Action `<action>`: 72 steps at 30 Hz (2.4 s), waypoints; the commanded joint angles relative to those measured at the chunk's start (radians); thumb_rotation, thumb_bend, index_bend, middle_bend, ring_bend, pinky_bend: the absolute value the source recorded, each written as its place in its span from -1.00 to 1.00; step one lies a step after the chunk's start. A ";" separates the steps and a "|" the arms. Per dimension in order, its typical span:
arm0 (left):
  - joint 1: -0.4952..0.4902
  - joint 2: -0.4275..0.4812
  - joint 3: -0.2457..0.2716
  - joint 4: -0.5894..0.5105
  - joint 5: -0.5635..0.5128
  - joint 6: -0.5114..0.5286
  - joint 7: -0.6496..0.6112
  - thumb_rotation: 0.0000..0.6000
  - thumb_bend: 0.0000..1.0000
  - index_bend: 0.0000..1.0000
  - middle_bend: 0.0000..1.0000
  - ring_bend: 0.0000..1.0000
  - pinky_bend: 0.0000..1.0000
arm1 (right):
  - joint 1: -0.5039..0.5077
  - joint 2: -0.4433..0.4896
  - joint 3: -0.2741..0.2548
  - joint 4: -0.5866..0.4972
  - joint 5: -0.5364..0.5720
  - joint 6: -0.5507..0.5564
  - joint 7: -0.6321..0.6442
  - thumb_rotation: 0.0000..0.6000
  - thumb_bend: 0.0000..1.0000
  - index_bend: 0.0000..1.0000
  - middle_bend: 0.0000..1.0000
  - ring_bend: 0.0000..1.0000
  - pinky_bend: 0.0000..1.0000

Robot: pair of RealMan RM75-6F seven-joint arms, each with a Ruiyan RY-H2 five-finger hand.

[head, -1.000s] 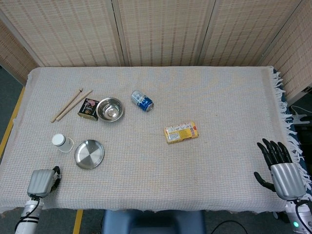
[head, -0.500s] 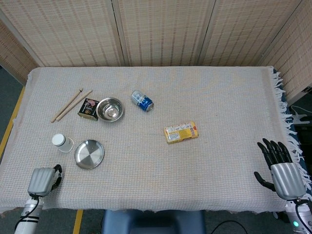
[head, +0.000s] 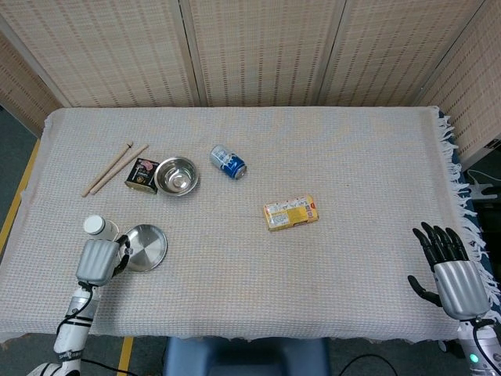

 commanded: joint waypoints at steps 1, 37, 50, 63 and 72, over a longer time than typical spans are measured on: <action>-0.023 -0.023 -0.009 0.010 -0.031 -0.034 0.032 1.00 -0.25 0.10 0.84 0.60 0.79 | 0.002 0.000 0.002 0.003 0.006 -0.005 0.002 0.87 -0.65 -1.00 -1.00 -1.00 -1.00; -0.012 0.152 -0.042 -0.038 -0.163 -0.043 -0.009 1.00 -0.27 -0.92 -0.94 0.22 0.73 | -0.001 0.008 -0.009 -0.014 0.004 -0.014 -0.005 0.87 -0.65 -1.00 -1.00 -1.00 -1.00; -0.064 0.137 -0.051 0.040 -0.237 -0.152 -0.008 1.00 -0.27 -0.75 -0.86 0.23 0.73 | 0.006 0.004 -0.004 -0.009 0.022 -0.033 -0.010 0.86 -0.66 -1.00 -1.00 -1.00 -1.00; -0.103 0.146 -0.038 0.072 -0.241 -0.210 -0.031 1.00 -0.11 -0.64 -0.59 0.23 0.73 | 0.011 0.000 0.000 -0.009 0.041 -0.047 -0.023 0.86 -0.65 -1.00 -1.00 -1.00 -1.00; -0.111 0.142 -0.028 0.086 -0.246 -0.213 -0.024 1.00 -0.07 -0.41 -0.32 0.23 0.70 | 0.013 -0.002 0.001 -0.008 0.050 -0.055 -0.028 0.86 -0.65 -1.00 -1.00 -1.00 -1.00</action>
